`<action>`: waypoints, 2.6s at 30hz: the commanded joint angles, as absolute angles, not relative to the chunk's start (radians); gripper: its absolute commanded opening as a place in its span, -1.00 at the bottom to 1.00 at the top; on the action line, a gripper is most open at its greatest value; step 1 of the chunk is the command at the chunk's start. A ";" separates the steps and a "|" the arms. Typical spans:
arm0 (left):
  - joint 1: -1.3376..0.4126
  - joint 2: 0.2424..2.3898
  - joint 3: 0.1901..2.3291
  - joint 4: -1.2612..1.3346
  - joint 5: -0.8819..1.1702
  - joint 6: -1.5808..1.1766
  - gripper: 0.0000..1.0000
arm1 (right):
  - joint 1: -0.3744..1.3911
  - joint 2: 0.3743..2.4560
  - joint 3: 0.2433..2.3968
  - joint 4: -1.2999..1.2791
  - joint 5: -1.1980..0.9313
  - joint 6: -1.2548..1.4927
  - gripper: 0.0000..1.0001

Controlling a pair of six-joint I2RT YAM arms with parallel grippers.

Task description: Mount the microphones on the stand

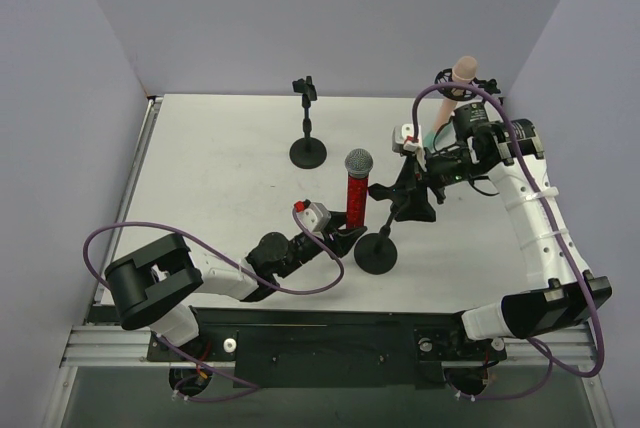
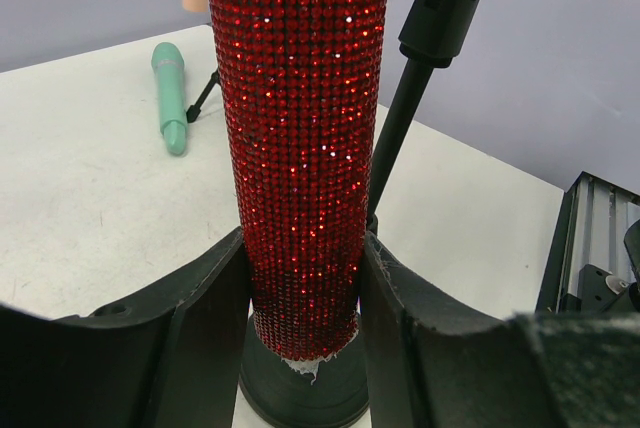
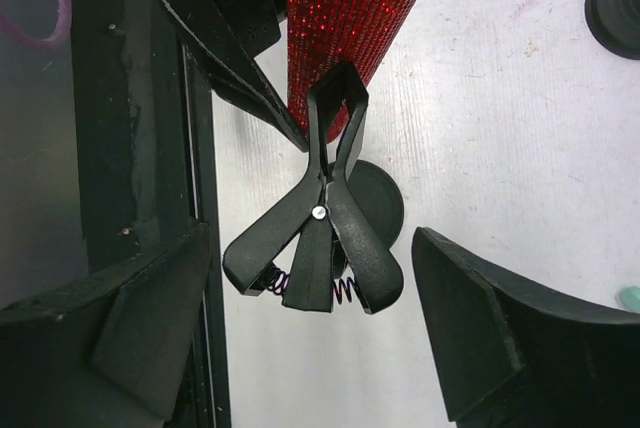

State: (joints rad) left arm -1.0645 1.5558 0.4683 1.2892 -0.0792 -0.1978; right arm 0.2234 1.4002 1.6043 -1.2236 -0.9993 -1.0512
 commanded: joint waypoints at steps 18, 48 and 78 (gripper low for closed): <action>-1.037 1.580 0.514 1.591 -0.009 -0.219 -1.00 | 0.225 1.408 1.620 -1.298 -1.032 -1.094 -0.85; -0.951 1.592 0.732 1.286 0.242 -0.235 -1.00 | 0.226 1.474 1.614 -1.382 -1.049 -1.107 -0.91; -0.887 1.454 0.603 1.220 0.204 -0.272 -1.00 | 0.216 1.450 1.615 -1.394 -1.040 -1.109 0.21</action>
